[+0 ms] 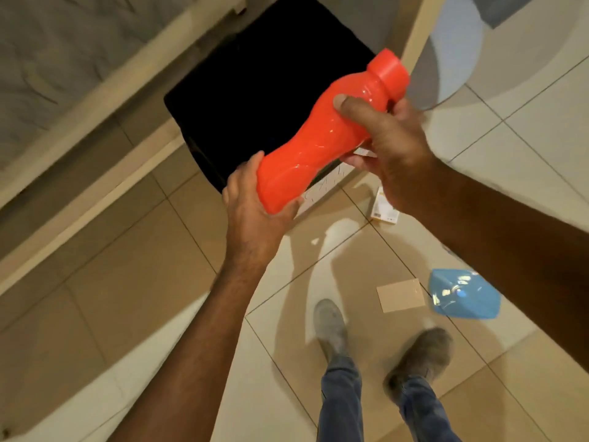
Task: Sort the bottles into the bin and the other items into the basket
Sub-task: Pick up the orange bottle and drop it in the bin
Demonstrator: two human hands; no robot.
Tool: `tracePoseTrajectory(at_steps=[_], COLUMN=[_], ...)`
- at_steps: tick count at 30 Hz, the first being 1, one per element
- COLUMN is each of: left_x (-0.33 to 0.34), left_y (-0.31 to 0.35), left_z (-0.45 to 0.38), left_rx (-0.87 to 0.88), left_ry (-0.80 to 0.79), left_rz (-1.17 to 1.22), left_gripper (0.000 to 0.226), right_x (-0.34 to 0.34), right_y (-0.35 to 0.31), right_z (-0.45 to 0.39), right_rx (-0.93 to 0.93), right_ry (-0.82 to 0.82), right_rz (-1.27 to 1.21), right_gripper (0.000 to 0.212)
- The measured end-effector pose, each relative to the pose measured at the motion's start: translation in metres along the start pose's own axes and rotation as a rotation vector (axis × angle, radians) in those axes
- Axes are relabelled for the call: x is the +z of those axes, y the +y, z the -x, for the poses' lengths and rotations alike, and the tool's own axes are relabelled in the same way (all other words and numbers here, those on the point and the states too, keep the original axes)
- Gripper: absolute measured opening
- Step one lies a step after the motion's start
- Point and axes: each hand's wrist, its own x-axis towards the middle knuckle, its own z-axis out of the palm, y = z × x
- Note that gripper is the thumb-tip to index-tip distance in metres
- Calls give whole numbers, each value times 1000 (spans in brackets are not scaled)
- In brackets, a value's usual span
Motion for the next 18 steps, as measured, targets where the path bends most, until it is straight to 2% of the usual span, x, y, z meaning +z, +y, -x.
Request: tracePoseTrajectory(at_steps=[5, 8, 12, 15, 18], left_x=[-10, -6, 5, 12, 14], left_y=[-24, -47, -74, -89, -100], left_z=[-32, -45, -57, -60, -62], left_rx=[-132, -306, -505, -533, -518], left_ry=[128, 177, 119, 67, 68], left_rz=[11, 63, 264, 317, 274], left_gripper=[87, 71, 63, 67, 70], right_x=[38, 50, 58, 62, 66], right_y=[-2, 1, 16, 33, 50], right_z=[-15, -28, -53, -70, -85], right_rx=[-94, -144, -141, -100, -52], right_ry=[36, 110, 185, 199, 185], right_rz=[55, 58, 112, 164, 203], right_gripper=[60, 62, 67, 69, 62])
